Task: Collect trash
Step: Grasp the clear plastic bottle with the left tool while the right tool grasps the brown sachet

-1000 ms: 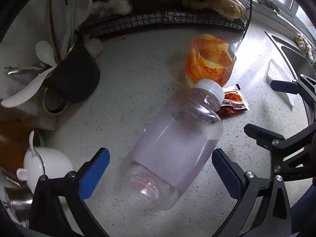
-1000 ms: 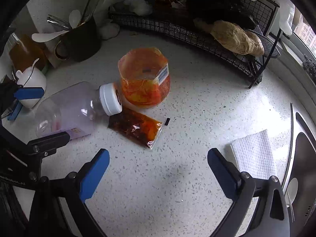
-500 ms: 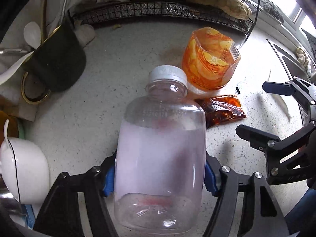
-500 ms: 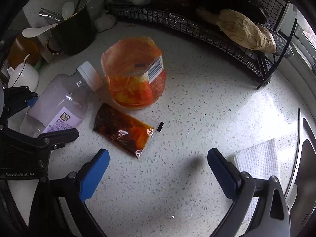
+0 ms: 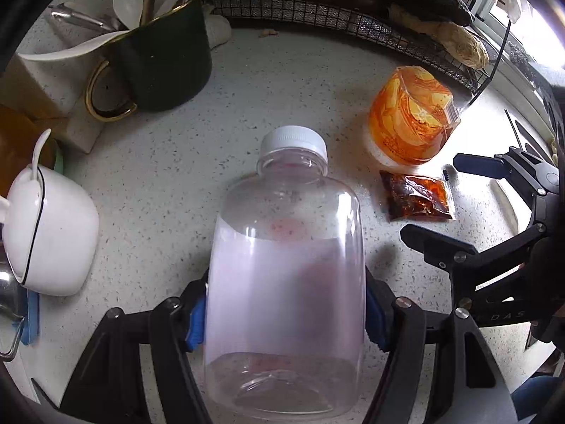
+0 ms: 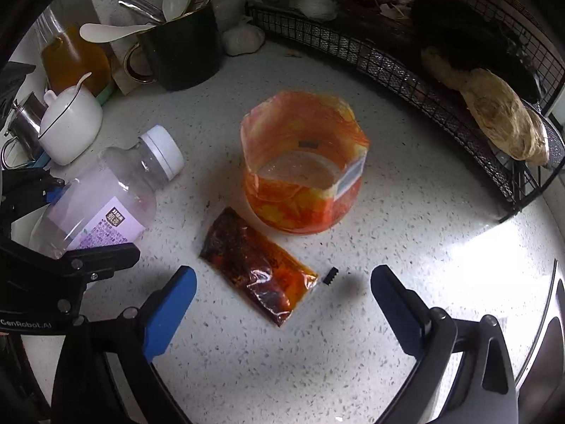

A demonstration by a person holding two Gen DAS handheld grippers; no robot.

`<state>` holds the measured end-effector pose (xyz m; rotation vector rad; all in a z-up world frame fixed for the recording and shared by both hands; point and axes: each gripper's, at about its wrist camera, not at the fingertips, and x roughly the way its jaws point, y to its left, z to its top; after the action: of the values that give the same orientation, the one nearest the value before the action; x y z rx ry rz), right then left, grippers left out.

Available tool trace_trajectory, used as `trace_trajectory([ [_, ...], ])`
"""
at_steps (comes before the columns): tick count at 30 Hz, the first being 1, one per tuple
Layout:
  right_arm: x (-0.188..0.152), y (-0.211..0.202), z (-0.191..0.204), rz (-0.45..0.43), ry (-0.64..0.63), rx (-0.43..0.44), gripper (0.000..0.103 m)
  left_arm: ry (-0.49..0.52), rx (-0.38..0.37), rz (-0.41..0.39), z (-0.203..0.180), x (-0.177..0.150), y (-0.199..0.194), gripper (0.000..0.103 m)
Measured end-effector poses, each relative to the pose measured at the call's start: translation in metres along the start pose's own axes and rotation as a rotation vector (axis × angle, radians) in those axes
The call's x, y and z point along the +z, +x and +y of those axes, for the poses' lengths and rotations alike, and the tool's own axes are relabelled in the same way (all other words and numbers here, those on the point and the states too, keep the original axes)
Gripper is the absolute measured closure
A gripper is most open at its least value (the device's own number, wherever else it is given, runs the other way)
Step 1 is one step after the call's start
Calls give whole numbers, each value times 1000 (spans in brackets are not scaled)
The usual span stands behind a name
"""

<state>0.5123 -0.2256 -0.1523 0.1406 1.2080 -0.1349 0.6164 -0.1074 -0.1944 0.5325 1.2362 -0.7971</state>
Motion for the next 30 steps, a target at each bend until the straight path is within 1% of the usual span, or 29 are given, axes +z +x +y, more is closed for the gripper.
trace_trajectory([
  [3,7,1,5,-7,-39,-14,9,-13,6,1,15,-9,-3,36],
  [4,9,0,6,-13,-49,-16,16,-16,8,0,18,-10,-2,36],
  [5,11,-1,9,-19,-59,-21,20,-20,10,1,19,-11,-2,36],
  [6,13,-4,9,-23,-61,-17,31,-27,7,3,19,-12,-2,36],
  [7,15,-7,11,-31,-63,-14,56,-34,4,2,20,-14,-4,36],
  [8,17,-10,12,-28,-60,-16,66,-42,0,2,20,-16,-5,36],
  [9,16,-11,9,-21,-55,-17,71,-50,-2,4,20,-19,-6,36],
  [10,15,-12,10,-23,-49,-16,79,-55,1,4,19,-22,-8,36],
  [11,13,-15,11,-28,-43,-15,84,-58,2,4,18,-26,-9,36],
  [12,10,-17,11,-32,-40,-30,90,-60,4,2,17,-30,-12,36],
  [13,8,-21,10,-34,-29,-28,93,-59,5,-1,16,-33,-14,36],
  [16,-6,-32,7,-25,10,3,95,-57,4,-14,6,-45,-25,36],
  [17,-14,-38,6,-24,18,5,95,-56,2,-18,-6,-45,-28,36],
  [21,-37,-55,4,-32,58,10,96,-60,-13,-24,-21,-59,-38,36],
  [24,-52,-67,-1,-25,98,7,96,-55,-25,-10,-39,-72,-43,36],
  [25,-58,-67,6,-22,107,2,96,-55,-32,-5,-45,-77,-44,36],
  [26,-64,-72,4,-19,116,-3,96,-58,-41,2,-52,-83,-45,36],
  [27,-78,-72,-4,-17,124,-3,96,-65,-49,7,-60,-89,-46,36],
  [30,-99,-82,-15,-6,128,-18,96,-101,-52,33,-80,-110,-42,36],
])
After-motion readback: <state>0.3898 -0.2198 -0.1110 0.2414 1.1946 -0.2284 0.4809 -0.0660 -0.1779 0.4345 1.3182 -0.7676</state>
